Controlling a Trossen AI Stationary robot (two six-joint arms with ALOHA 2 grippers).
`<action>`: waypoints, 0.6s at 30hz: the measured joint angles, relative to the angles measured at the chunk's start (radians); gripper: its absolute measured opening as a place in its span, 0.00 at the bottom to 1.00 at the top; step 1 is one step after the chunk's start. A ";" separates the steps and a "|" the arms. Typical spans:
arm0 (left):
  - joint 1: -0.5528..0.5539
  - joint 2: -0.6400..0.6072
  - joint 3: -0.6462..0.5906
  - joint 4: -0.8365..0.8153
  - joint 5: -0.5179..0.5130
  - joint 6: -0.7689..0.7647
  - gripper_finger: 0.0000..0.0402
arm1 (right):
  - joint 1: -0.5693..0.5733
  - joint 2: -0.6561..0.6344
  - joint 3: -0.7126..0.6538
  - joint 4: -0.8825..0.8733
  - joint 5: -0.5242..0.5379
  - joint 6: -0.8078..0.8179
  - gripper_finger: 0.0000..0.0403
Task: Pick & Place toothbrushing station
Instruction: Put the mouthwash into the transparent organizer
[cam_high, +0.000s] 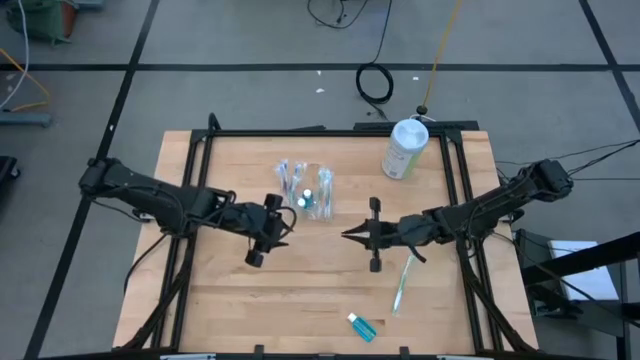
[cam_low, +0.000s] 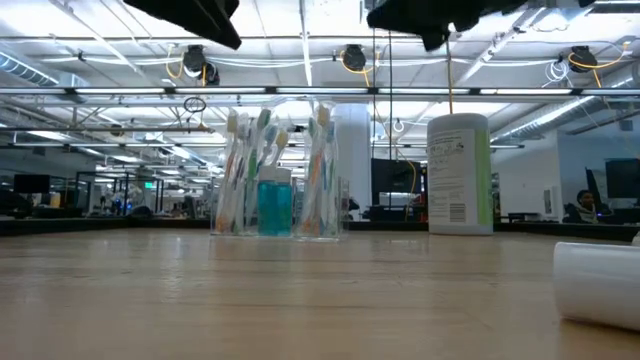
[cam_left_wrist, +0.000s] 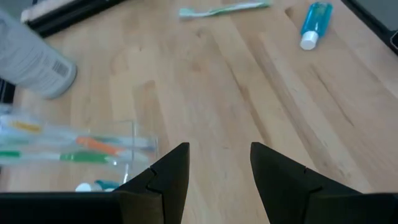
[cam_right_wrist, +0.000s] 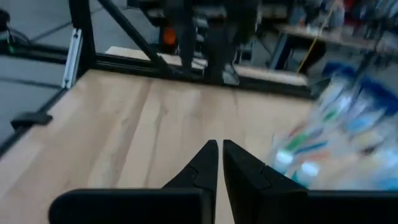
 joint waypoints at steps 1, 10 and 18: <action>-0.005 0.000 0.000 0.008 0.000 0.010 0.44 | -0.005 0.008 0.000 0.000 -0.005 0.038 0.05; -0.014 0.000 0.000 0.071 -0.001 0.026 0.44 | 0.143 0.080 -0.041 -0.096 -0.425 0.282 0.05; -0.014 0.000 0.000 0.070 -0.001 0.025 0.44 | 0.343 0.270 -0.240 0.401 -0.480 0.291 0.01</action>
